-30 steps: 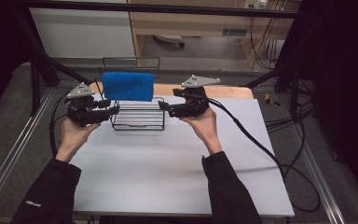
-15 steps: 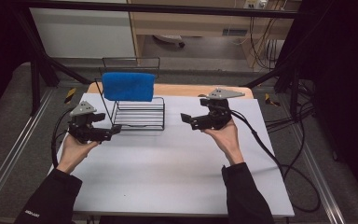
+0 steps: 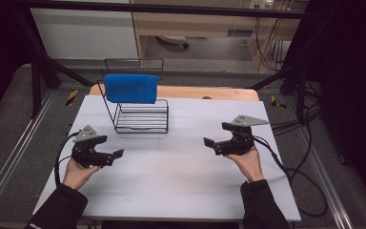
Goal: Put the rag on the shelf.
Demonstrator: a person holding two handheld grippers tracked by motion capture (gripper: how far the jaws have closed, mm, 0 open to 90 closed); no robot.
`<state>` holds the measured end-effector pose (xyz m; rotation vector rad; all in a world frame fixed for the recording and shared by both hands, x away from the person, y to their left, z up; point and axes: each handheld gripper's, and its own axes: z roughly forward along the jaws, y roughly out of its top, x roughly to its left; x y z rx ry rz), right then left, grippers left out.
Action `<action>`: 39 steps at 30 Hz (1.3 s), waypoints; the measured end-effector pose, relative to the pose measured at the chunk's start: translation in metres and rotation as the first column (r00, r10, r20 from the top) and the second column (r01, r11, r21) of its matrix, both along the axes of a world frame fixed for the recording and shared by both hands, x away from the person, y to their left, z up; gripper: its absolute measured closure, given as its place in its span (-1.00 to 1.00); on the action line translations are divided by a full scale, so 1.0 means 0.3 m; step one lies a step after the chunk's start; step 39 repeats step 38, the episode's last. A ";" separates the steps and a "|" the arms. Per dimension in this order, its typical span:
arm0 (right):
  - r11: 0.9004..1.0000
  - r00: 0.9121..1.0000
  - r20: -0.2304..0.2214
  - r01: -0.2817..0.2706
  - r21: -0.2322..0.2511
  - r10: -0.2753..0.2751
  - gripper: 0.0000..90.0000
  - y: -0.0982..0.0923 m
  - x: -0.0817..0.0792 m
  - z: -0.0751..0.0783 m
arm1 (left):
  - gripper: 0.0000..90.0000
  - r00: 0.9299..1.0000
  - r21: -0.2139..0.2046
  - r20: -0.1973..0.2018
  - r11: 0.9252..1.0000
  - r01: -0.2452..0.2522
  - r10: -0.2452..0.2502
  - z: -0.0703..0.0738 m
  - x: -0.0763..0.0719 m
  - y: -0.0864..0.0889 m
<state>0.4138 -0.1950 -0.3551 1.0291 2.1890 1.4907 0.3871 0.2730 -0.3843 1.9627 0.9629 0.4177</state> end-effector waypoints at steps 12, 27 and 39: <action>1.000 0.998 -0.057 0.023 -0.011 -0.023 -0.99 -0.134 -0.086 -0.156 | -0.75 0.999 -0.010 -0.040 1.000 -0.002 0.002 -0.097 -0.047 0.051; 1.000 0.993 -0.111 0.025 -0.018 -0.027 -0.99 -0.239 -0.171 -0.275 | -0.73 0.998 0.014 -0.053 1.000 0.014 -0.013 -0.147 -0.073 0.060; 0.999 0.993 -0.115 0.020 -0.038 -0.024 -0.99 -0.233 -0.173 -0.280 | -0.73 0.998 0.023 -0.068 1.000 0.013 -0.012 -0.162 -0.072 0.065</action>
